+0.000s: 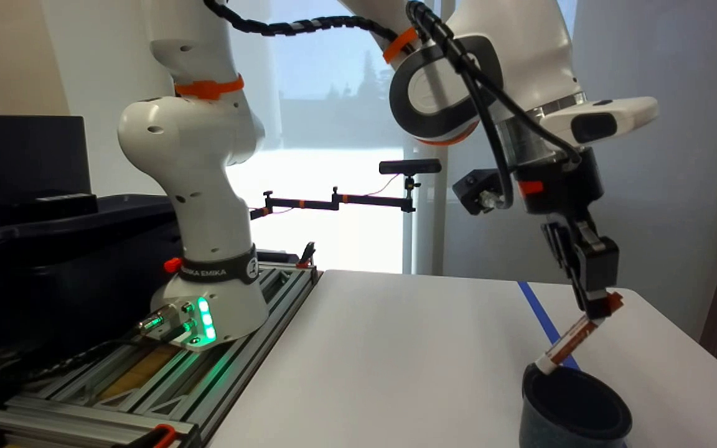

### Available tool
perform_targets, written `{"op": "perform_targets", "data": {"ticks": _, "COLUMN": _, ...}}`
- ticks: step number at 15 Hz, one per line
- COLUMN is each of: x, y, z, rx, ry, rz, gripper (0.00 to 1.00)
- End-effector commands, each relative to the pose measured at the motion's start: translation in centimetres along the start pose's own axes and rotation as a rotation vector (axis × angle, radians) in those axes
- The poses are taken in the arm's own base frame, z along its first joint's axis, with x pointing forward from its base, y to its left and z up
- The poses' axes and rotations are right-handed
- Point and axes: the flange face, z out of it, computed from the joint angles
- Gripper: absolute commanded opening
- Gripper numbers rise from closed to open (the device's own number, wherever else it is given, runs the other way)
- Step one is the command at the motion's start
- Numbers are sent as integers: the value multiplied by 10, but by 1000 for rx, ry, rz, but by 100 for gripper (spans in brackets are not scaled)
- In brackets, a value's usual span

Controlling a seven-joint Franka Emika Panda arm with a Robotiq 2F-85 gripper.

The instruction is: Take the marker out of the cup

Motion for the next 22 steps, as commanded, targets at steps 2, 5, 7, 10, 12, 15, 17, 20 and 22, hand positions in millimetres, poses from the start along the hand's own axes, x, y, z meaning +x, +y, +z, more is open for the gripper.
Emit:
{"op": "perform_targets", "data": {"ticks": 2, "x": -28, "y": -45, "z": -34, "rx": 49, "ry": -42, "rz": -92, "gripper": 5}}
{"op": "perform_targets", "data": {"ticks": 5, "x": -48, "y": -70, "z": -32, "rx": 86, "ry": -86, "rz": -167, "gripper": 5}}
{"op": "perform_targets", "data": {"ticks": 7, "x": -63, "y": -80, "z": -24, "rx": 113, "ry": -90, "rz": -225, "gripper": 5}}
{"op": "perform_targets", "data": {"ticks": 10, "x": -66, "y": -87, "z": -1, "rx": 147, "ry": -114, "rz": -304, "gripper": 5}}
{"op": "perform_targets", "data": {"ticks": 12, "x": -74, "y": -87, "z": 10, "rx": 155, "ry": -122, "rz": -342, "gripper": 5}}
{"op": "perform_targets", "data": {"ticks": 15, "x": -82, "y": -86, "z": 29, "rx": 152, "ry": -125, "rz": -403, "gripper": 5}}
{"op": "perform_targets", "data": {"ticks": 17, "x": -88, "y": -85, "z": 43, "rx": 151, "ry": -133, "rz": -444, "gripper": 5}}
{"op": "perform_targets", "data": {"ticks": 20, "x": -100, "y": -86, "z": 64, "rx": 150, "ry": -141, "rz": -502, "gripper": 5}}
{"op": "perform_targets", "data": {"ticks": 22, "x": -106, "y": -87, "z": 76, "rx": 150, "ry": -144, "rz": -536, "gripper": 5}}
